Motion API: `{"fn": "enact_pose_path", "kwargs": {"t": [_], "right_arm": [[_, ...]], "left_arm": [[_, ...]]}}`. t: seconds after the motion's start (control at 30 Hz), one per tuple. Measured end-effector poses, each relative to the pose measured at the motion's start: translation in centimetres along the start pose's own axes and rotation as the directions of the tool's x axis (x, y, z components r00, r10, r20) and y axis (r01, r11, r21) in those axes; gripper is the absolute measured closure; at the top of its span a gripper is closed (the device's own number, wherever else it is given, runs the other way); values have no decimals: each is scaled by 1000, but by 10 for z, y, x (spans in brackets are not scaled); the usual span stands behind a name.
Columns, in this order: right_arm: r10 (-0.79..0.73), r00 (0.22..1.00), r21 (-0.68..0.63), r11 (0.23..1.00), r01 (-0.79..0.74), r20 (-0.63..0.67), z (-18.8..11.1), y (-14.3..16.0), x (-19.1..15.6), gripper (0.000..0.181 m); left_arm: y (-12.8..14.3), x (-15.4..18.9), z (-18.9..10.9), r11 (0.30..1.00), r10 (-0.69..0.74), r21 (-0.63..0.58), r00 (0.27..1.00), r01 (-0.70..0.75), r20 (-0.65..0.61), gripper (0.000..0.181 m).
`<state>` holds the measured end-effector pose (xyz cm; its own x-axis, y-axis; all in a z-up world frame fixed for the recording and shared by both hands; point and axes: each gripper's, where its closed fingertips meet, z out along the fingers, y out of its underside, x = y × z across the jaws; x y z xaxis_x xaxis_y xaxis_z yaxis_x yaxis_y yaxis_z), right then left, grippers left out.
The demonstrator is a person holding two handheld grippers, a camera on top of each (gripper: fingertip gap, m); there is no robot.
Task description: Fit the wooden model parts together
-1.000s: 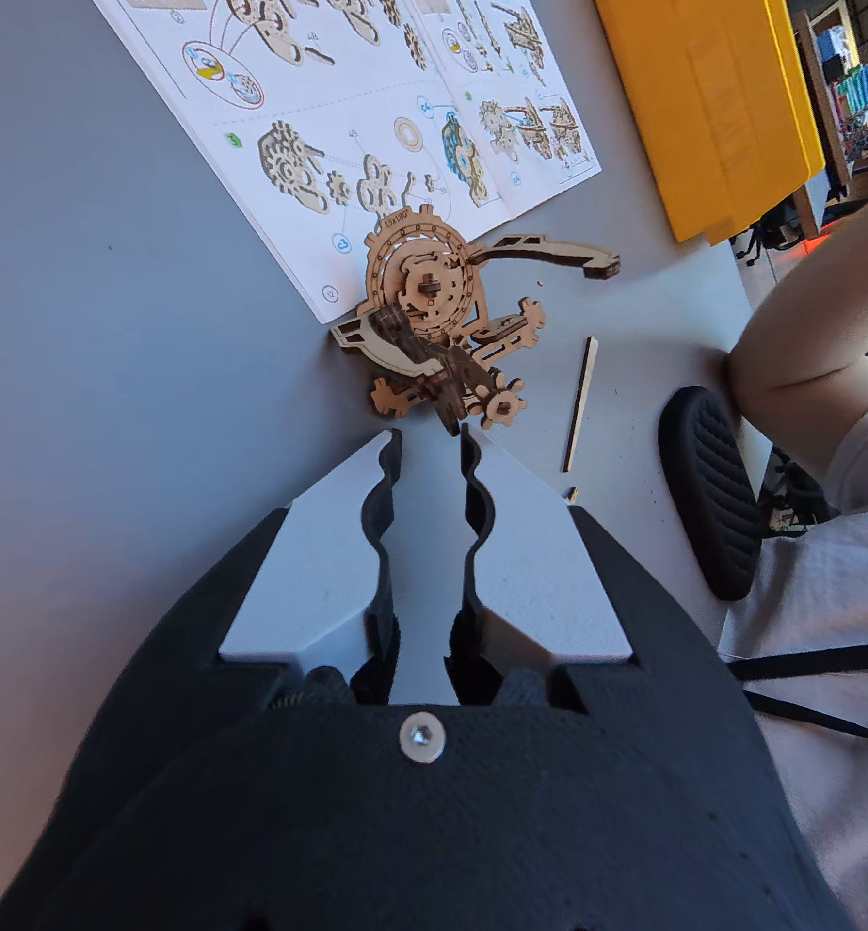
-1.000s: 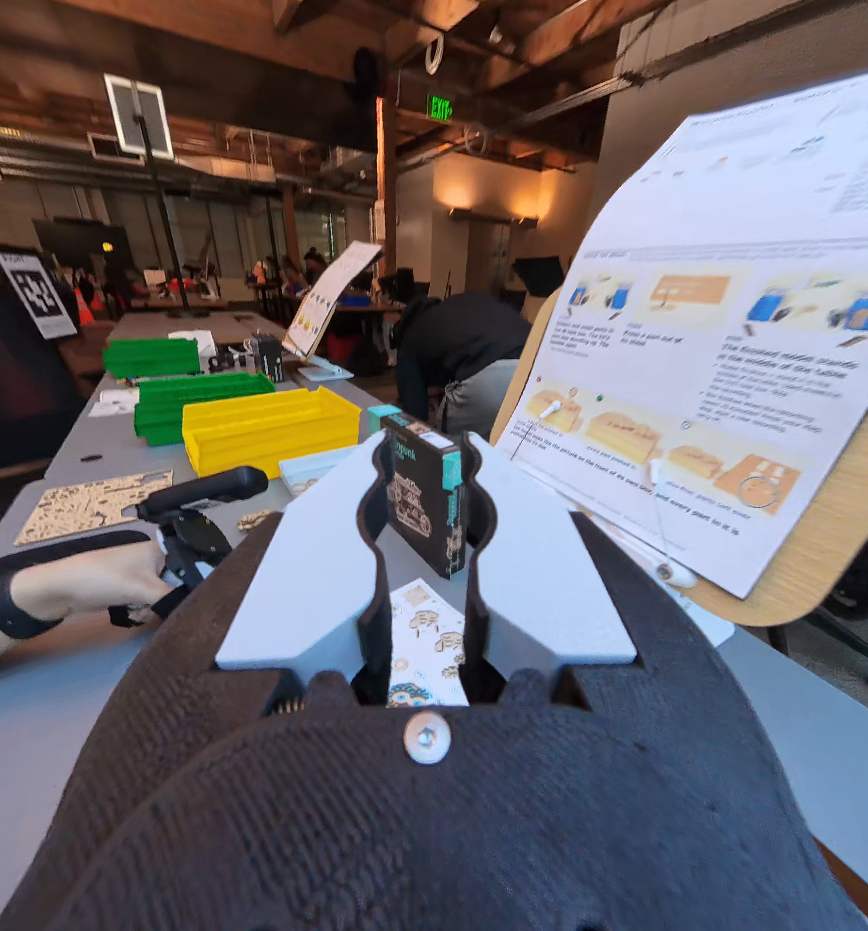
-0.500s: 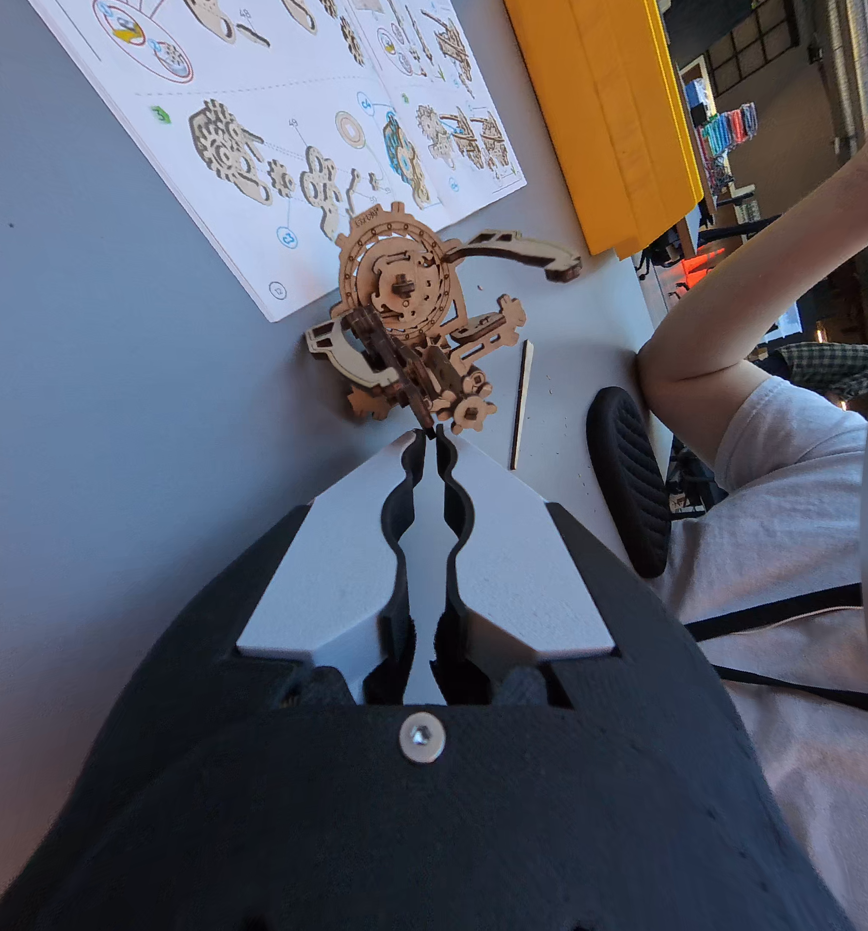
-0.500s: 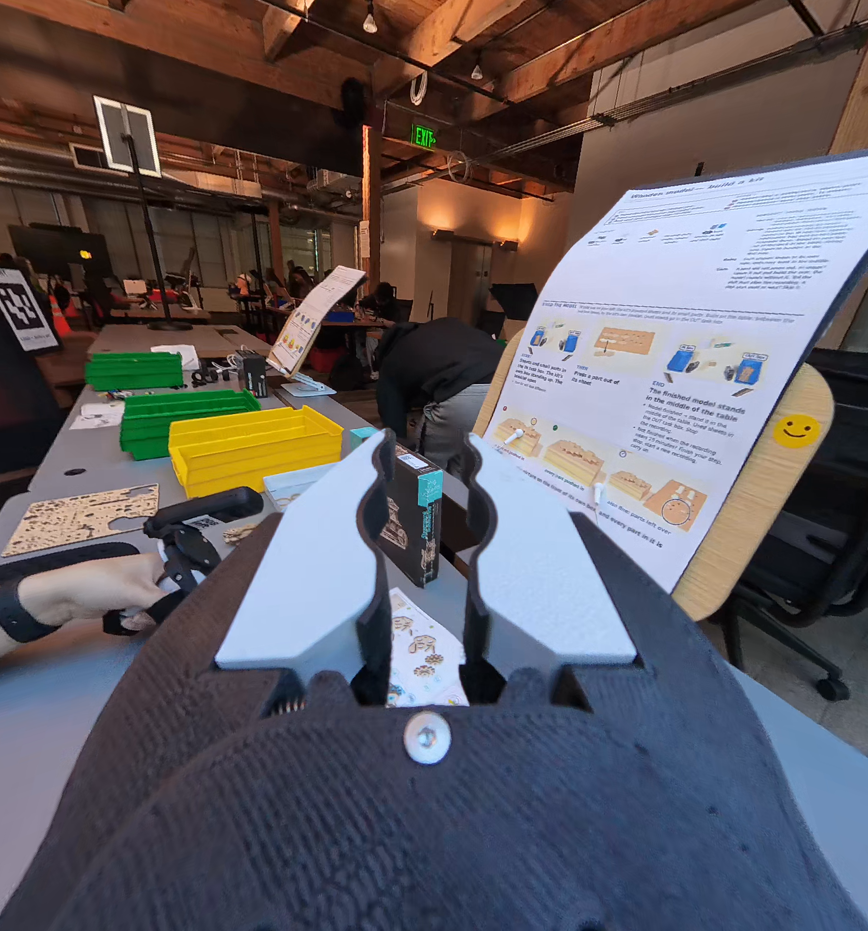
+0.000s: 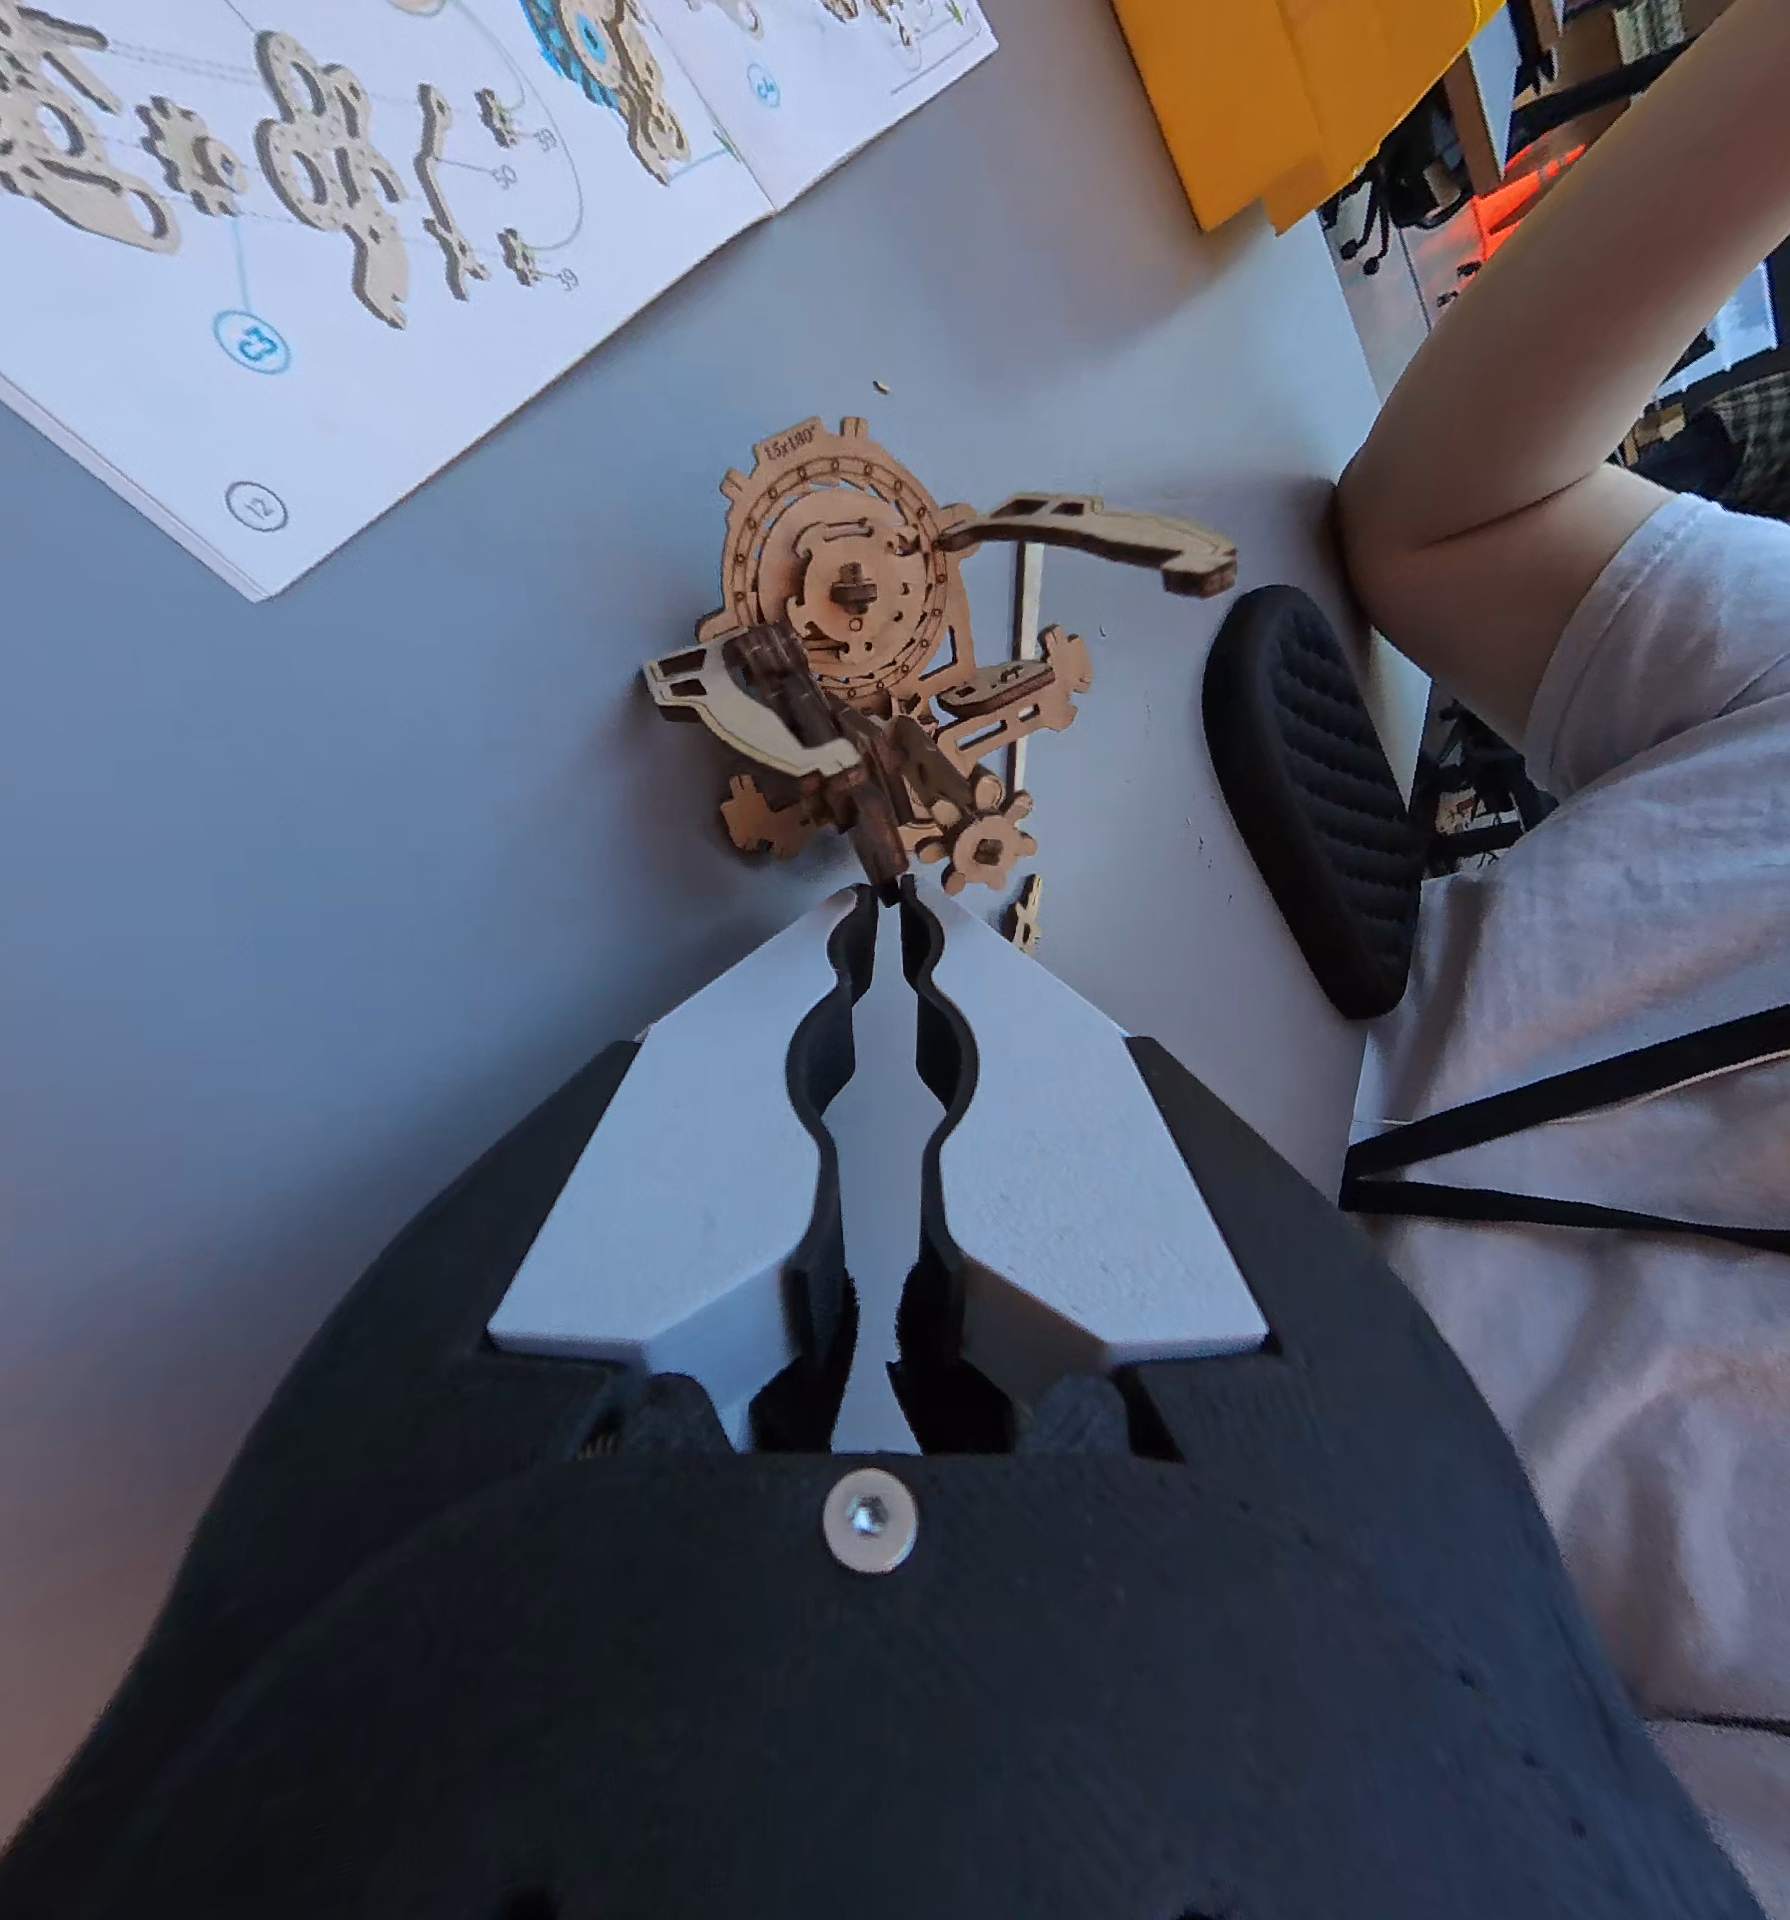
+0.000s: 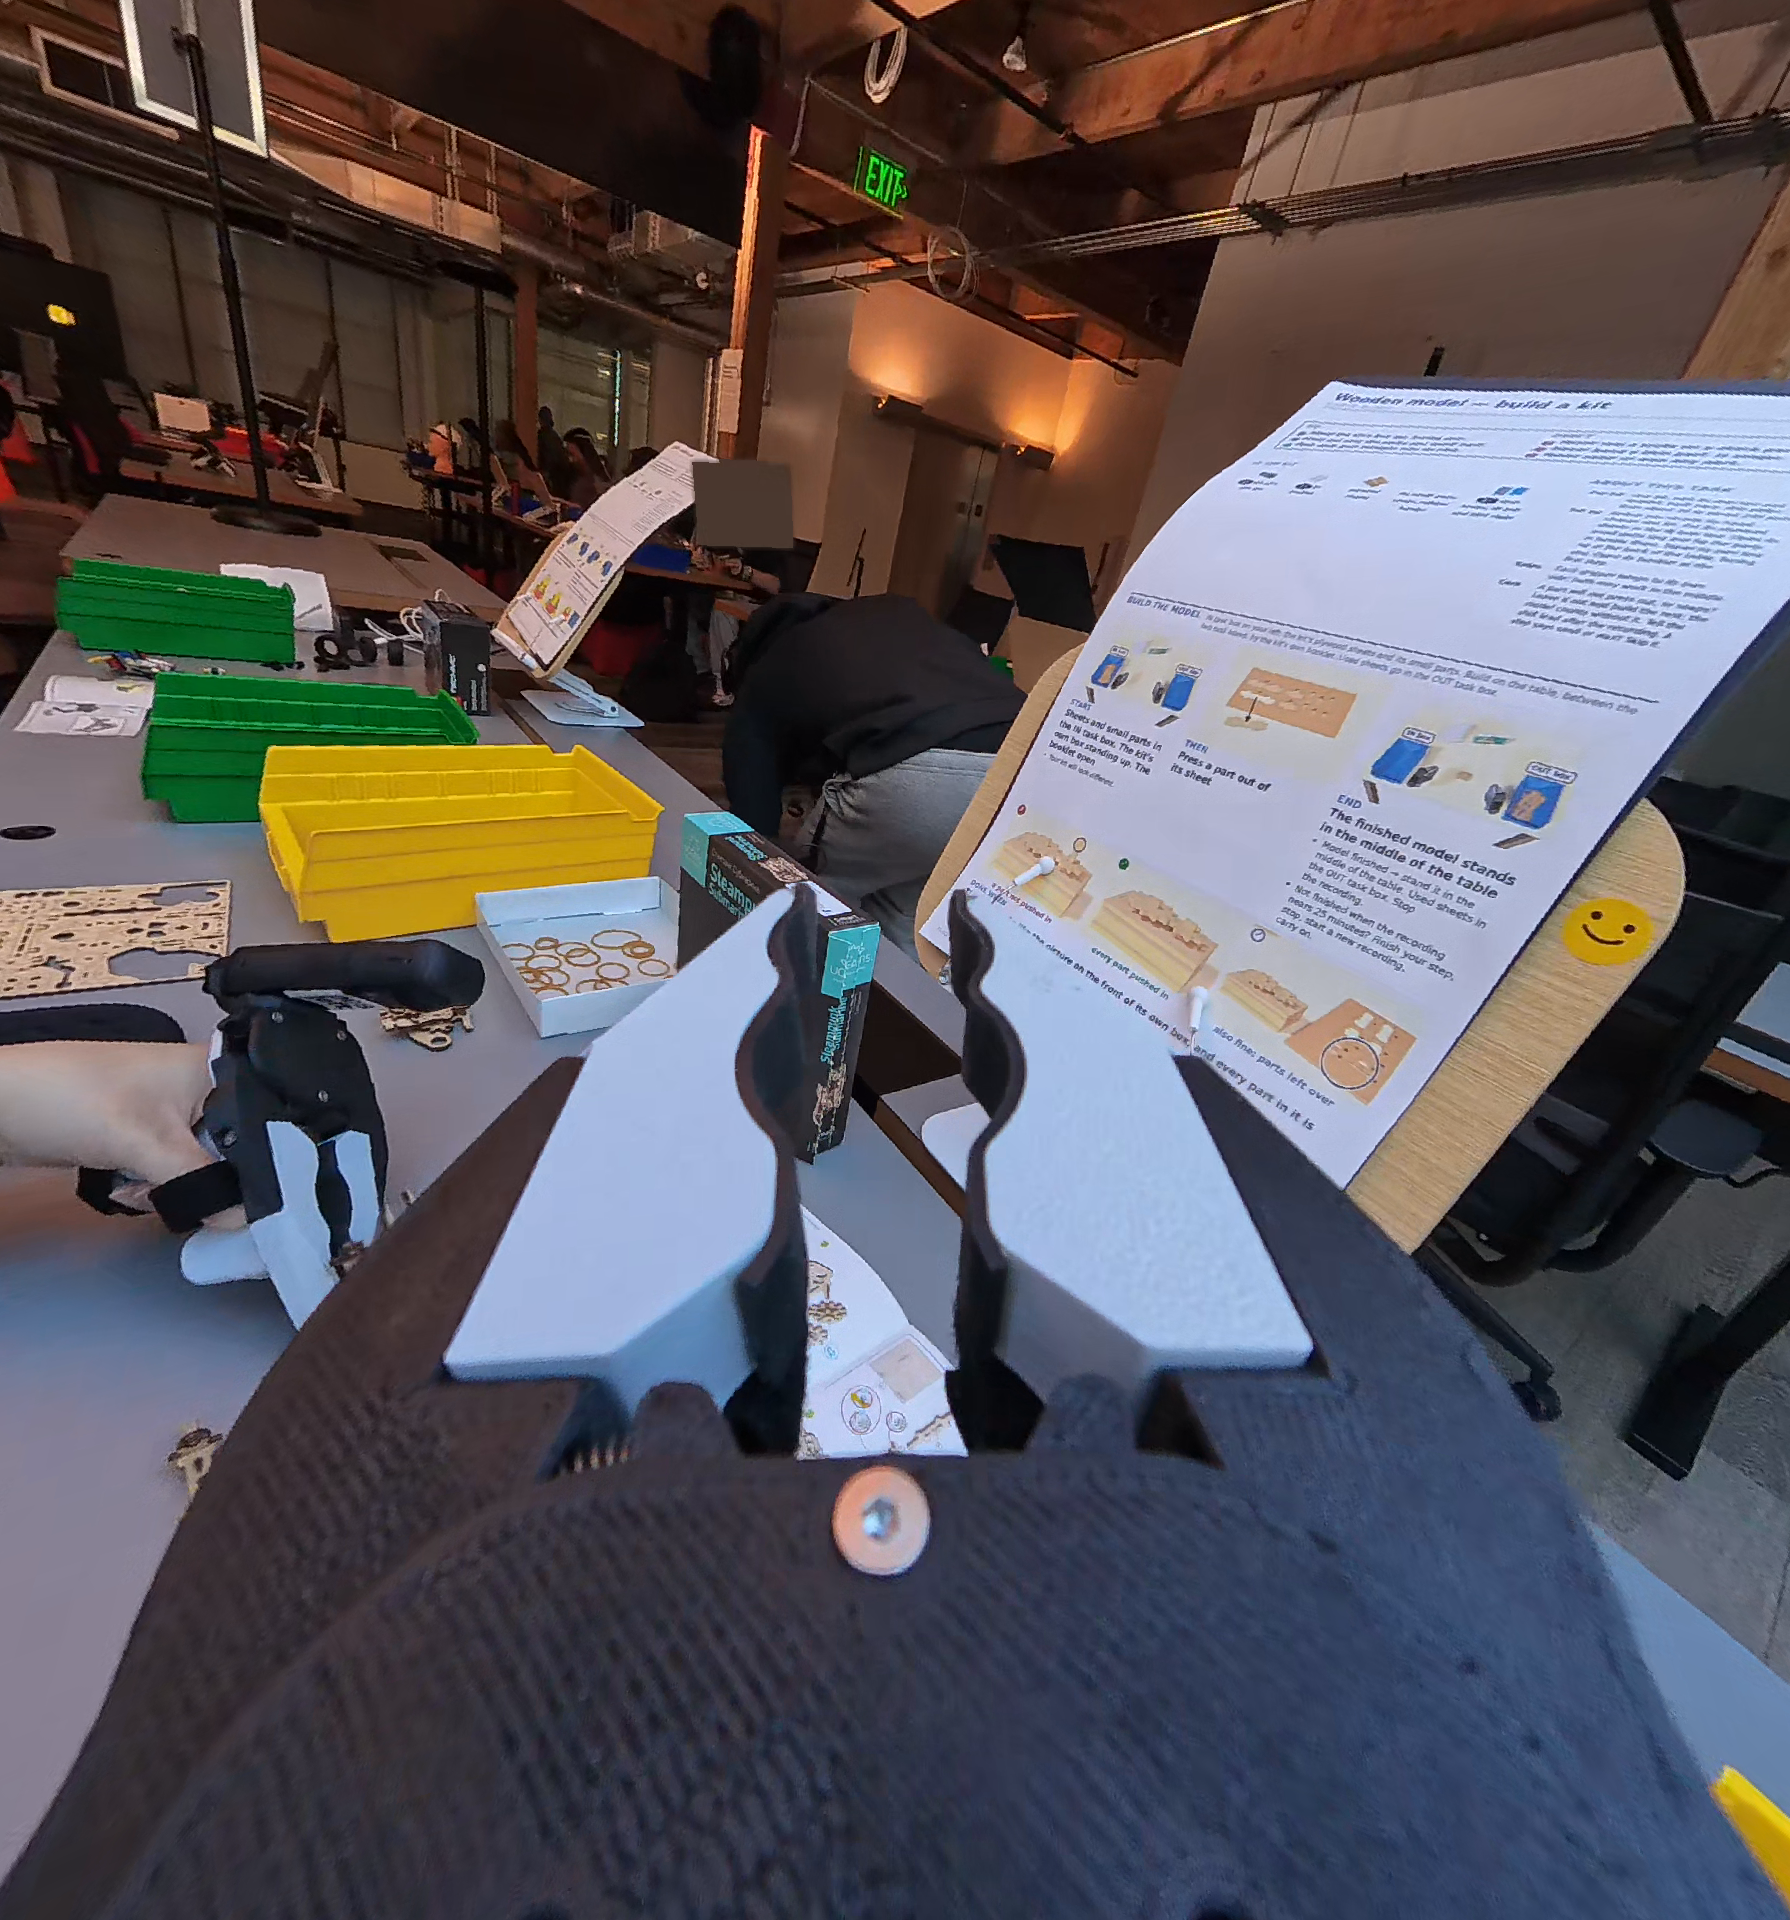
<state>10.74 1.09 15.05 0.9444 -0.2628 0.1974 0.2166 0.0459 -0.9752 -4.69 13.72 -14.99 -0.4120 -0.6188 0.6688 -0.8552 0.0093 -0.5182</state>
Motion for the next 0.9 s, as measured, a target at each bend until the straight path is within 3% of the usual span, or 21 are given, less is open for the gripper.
{"fn": "enact_pose_path", "kwargs": {"t": [0.17,0.33,0.57,0.8,0.9], "right_arm": [[20,1000,-9,1000,-20,12,2,4,1,158],[4,1000,-28,1000,-4,19,6,8,-2,157],[-11,999,-24,1000,12,41,6,9,-6,155],[-123,973,-36,991,132,197,7,21,-33,143],[-114,927,-52,989,141,357,3,36,-66,143]], "left_arm": [[0,-1,-1,1000,3,2,1000,-3,10,179],[0,-2,-8,1000,1,2,1000,-1,23,166],[2,-6,-16,1000,11,-7,998,-11,68,166],[-14,-6,-52,991,95,71,969,-113,229,167],[-17,3,-69,975,169,84,936,-204,308,167]]}}
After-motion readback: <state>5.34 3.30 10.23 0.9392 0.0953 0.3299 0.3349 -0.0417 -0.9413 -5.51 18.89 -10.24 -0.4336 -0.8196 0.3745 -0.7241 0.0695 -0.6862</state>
